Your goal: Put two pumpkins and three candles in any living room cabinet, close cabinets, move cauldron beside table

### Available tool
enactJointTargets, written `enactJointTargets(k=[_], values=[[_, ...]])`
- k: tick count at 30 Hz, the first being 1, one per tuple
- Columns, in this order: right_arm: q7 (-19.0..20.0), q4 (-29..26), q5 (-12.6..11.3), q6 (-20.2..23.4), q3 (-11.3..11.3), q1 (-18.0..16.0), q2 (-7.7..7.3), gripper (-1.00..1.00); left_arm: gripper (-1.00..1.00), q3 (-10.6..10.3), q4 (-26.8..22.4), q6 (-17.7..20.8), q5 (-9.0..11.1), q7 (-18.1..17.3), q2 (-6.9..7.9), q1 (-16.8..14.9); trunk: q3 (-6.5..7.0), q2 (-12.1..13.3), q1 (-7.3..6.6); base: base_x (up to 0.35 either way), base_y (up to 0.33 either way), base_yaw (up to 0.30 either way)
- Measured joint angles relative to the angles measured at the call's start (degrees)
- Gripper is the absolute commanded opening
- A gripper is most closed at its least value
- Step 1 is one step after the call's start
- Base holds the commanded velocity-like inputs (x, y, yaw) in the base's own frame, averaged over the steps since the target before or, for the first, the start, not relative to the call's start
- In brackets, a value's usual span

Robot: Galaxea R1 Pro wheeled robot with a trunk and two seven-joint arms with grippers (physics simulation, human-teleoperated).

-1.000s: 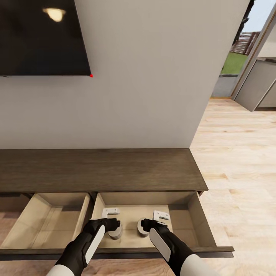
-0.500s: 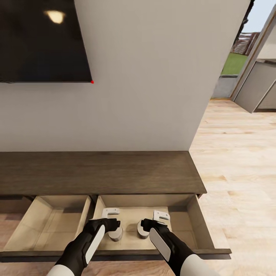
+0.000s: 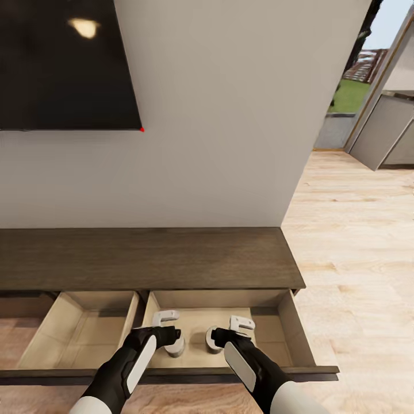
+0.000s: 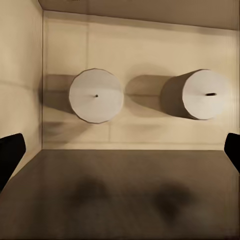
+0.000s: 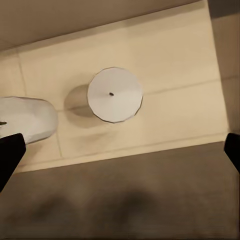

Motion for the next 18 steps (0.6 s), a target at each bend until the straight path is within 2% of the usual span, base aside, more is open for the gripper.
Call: enactJointTargets(k=[7, 13, 18], values=[[0.0, 0.0, 0.0, 0.0, 0.0, 0.0, 0.0, 1.0, 1.0, -0.02, 0.0, 0.0, 0.04, 0.04, 0.0, 0.0, 1.25, 2.81, -1.51, -0.208, 0.0, 0.0], [0.0, 0.01, 0.0, 0.0, 0.0, 0.02, 0.0, 1.0, 1.0, -0.05, 0.0, 0.0, 0.05, 0.06, 0.0, 0.0, 2.33, 5.22, -2.85, -0.113, 0.0, 0.0], [0.0, 0.0, 0.0, 0.0, 0.0, 0.0, 0.0, 1.0, 1.0, -0.02, 0.02, 0.0, 0.05, 0.04, 0.0, 0.01, 3.23, 7.22, -3.92, -0.273, 0.0, 0.0]])
